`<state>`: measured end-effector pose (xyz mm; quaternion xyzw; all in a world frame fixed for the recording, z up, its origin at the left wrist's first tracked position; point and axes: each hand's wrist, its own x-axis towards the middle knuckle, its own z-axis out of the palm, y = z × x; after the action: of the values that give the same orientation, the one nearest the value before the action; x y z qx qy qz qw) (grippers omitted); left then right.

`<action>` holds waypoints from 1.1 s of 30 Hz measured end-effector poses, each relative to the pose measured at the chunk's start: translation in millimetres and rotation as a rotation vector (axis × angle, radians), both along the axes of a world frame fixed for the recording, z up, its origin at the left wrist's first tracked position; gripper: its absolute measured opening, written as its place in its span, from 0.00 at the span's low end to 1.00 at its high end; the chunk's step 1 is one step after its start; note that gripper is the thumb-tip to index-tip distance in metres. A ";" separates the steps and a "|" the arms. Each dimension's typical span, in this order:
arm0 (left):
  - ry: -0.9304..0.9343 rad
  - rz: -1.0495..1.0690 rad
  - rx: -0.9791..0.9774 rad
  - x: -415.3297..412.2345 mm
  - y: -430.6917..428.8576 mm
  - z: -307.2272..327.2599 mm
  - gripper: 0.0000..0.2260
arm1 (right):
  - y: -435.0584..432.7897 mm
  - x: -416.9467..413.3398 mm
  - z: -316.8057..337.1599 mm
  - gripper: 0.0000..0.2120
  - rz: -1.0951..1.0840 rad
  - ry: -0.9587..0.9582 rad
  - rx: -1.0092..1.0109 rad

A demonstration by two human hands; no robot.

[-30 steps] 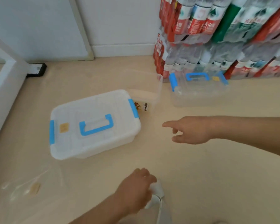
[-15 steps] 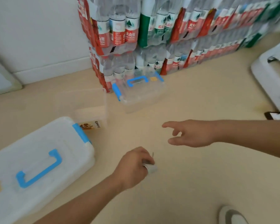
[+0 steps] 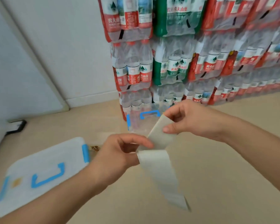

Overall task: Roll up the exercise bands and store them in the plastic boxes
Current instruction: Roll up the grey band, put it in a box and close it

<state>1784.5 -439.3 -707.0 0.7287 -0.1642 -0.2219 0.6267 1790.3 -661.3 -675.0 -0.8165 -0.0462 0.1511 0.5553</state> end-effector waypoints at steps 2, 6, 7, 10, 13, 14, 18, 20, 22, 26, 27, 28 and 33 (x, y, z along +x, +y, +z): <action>-0.030 0.059 -0.014 -1.1 5.1 16.7 0.18 | 1.6 7.9 13.8 0.12 0.018 -0.105 0.057; -0.103 0.208 -0.035 -4.4 6.2 52.3 0.15 | 20.6 15.4 36.2 0.15 0.127 -0.229 0.199; -0.141 0.238 0.005 -5.6 2.7 59.7 0.14 | 27.6 15.1 38.9 0.14 0.149 -0.241 0.250; -0.243 0.351 0.076 -8.6 -8.1 75.1 0.11 | 39.3 15.5 38.2 0.11 0.110 -0.287 0.324; -0.301 0.460 0.023 -11.6 -9.1 80.6 0.09 | 38.6 11.6 37.6 0.09 0.099 -0.248 0.399; -0.297 0.486 -0.015 -13.1 -7.8 82.2 0.09 | 38.2 8.9 37.6 0.09 0.126 -0.237 0.418; -0.248 0.499 -0.082 -19.4 -0.4 75.9 0.11 | 48.3 -3.9 30.3 0.09 0.177 -0.268 0.393; -0.214 0.492 -0.069 -25.7 4.8 74.0 0.12 | 57.0 -12.9 29.5 0.05 0.113 -0.220 0.398; -0.176 0.488 -0.083 -33.6 8.6 75.3 0.11 | 65.2 -22.9 33.4 0.03 0.049 -0.155 0.363; -0.115 0.503 -0.165 -46.0 20.2 74.3 0.10 | 73.9 -39.0 41.0 0.08 0.103 -0.026 0.277; -0.094 0.514 -0.200 -48.2 23.7 73.7 0.10 | 75.2 -43.8 39.8 0.09 0.146 0.009 0.296; -0.073 0.527 -0.234 -50.3 27.4 72.9 0.09 | 77.2 -47.5 37.9 0.10 0.169 0.034 0.326; -0.035 0.529 -0.235 -59.7 40.9 66.3 0.08 | 94.0 -54.0 34.7 0.08 0.024 -0.050 0.340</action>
<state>1724.9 -398.3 -640.7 0.6723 -0.0039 -0.0177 0.7400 1736.3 -567.3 -640.3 -0.7138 -0.0945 0.1273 0.6822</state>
